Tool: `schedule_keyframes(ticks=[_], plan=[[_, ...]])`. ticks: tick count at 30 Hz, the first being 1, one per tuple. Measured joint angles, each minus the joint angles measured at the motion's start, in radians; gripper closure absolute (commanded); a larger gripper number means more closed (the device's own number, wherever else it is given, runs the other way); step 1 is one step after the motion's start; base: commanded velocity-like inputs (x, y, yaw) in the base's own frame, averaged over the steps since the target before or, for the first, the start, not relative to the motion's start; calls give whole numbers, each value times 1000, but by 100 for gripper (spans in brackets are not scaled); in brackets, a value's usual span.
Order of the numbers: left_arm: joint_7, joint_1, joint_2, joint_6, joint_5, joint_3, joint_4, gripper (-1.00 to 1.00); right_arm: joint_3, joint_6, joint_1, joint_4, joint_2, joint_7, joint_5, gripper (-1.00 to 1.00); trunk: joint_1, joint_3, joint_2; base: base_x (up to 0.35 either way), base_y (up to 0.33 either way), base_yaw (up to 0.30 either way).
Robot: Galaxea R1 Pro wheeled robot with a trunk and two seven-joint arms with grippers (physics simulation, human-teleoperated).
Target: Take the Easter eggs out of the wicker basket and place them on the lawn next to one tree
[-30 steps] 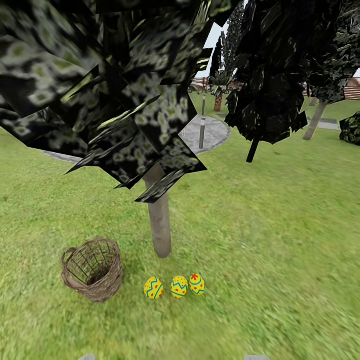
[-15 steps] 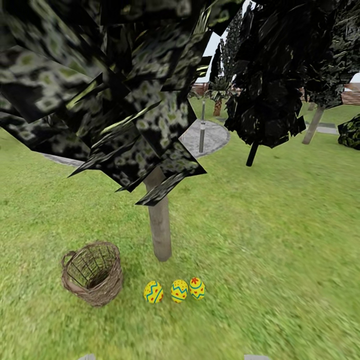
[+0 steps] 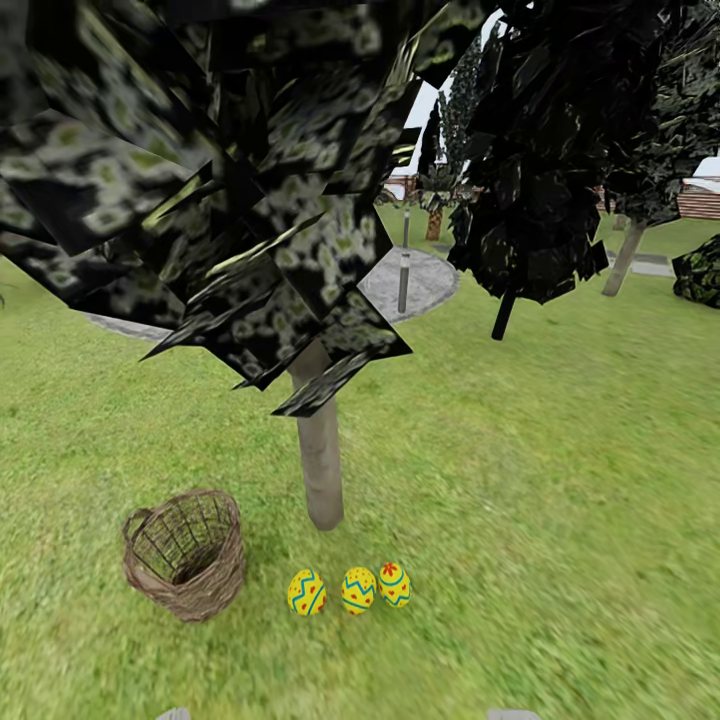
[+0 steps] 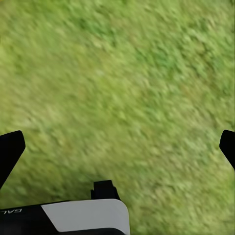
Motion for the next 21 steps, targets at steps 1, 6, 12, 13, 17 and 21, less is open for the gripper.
schedule_keyframes(ticks=[1, 6, 12, 13, 17, 21], plan=[[0, 0, 0, 0, 0, 0, 0, -100, 0, 0, 0, 0, 0, 0, 0, -100, 0, 2, 0, 0, 0, 0], [0, 0, 0, 0, 0, 0, 0, -100, 1, 0, 0, 0, 0, 0, 0, -100, 0, 10, 0, 0, 0, 0], [0, 0, 0, 0, 0, 0, 0, -100, 0, 0, 0, 0, 0, 0, 0, -100, 0, 19, 0, 0, 0, 0], [0, 0, 0, 0, 0, 0, 0, -100, 0, 0, 0, 0, 0, 0, 0, -100, 0, 21, 0, 0, 0, 0], [0, 0, 0, 0, 0, 0, 0, -100, 1, 0, 0, 0, 0, 0, 0, -100, 0, 27, 0, 0, 0, 0], [0, 0, 0, 0, 0, 0, 0, -100, 1, 0, 0, 0, 0, 0, 0, -100, 0, 34, 0, 0, 0, 0]])
